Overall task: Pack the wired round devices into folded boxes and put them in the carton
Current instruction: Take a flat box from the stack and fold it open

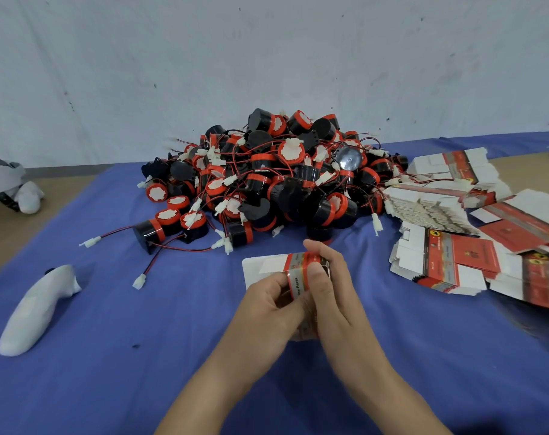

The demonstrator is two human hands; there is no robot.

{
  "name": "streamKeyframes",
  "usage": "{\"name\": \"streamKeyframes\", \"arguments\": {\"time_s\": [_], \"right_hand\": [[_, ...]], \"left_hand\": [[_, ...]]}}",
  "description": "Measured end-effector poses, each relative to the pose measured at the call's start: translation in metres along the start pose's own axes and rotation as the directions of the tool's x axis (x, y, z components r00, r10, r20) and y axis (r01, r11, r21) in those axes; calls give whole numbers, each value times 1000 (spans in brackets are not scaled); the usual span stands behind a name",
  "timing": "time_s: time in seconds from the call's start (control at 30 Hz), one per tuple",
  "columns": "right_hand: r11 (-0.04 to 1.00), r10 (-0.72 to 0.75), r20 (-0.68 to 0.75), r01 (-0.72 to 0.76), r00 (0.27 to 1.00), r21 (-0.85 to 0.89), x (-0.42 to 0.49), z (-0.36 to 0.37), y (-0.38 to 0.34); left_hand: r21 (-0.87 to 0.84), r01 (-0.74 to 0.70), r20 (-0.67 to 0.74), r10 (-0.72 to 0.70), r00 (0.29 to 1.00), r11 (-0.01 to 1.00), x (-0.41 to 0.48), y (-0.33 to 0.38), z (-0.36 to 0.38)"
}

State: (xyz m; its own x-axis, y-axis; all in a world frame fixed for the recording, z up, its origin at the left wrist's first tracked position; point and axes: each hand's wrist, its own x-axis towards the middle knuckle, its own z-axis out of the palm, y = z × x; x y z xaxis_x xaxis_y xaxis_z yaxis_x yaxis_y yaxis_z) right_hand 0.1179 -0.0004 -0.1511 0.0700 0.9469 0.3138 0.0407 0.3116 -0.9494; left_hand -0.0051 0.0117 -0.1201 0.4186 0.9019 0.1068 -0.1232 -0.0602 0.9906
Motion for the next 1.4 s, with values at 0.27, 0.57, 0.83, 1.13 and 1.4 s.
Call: {"name": "streamKeyframes", "arguments": {"time_s": [0.27,0.57,0.83,1.13,1.4], "right_hand": [[996,-48,-66,52,997,70,-4,8,-1],[996,-78,-68,80,995,31,0,5,1],[969,43,1,-41,999,-245,11,-14,8],[920,30,179,43,983,-389,15,-31,9],[978,4,59,8,998,-208,25,-38,11]], "left_hand": [[-12,-2,-6,2,1000,1000,0,0,-1],[239,-165,-43,180,983,957,1,-2,-1],[919,-377,305,400,864,114,4,-24,-14],[919,-389,312,480,820,67,6,-31,-11],[870,-470,287,621,729,150,-1,-20,-7]]}}
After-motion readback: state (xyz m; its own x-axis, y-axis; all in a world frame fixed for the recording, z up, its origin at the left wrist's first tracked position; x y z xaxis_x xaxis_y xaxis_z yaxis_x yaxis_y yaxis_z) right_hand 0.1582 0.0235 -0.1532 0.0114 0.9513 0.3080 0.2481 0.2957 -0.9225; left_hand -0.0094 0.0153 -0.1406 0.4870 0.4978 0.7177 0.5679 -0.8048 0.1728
